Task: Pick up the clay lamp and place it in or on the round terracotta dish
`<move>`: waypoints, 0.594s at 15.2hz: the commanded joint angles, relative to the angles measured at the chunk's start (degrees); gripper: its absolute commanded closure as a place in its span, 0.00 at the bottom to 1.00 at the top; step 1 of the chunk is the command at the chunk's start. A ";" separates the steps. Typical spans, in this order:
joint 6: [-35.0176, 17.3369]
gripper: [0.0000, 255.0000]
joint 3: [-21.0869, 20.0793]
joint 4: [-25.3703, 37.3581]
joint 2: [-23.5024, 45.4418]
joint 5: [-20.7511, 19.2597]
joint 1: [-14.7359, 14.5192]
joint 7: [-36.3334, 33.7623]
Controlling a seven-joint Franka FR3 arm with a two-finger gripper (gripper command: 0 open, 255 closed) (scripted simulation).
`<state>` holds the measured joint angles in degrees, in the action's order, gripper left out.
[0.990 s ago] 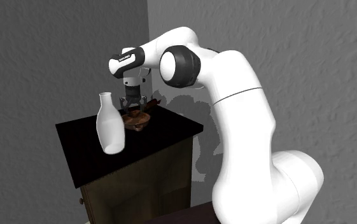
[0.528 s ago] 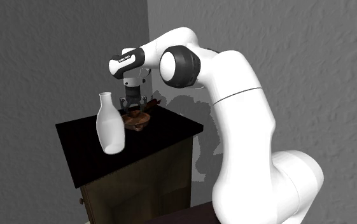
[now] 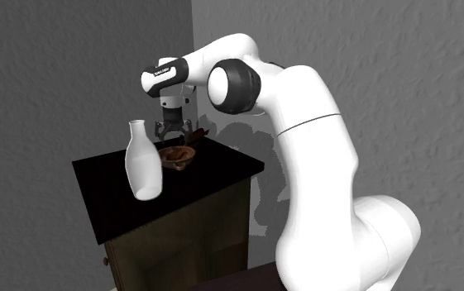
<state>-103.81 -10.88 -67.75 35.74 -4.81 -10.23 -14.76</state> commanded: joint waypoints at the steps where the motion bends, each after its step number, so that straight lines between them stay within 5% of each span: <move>1: 3.24 0.00 -0.06 3.07 -0.15 0.04 -0.24 -0.04; 9: 4.83 0.00 -0.07 4.78 -0.03 0.04 -0.34 0.00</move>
<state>-99.00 -10.95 -62.99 35.70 -4.77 -10.57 -14.75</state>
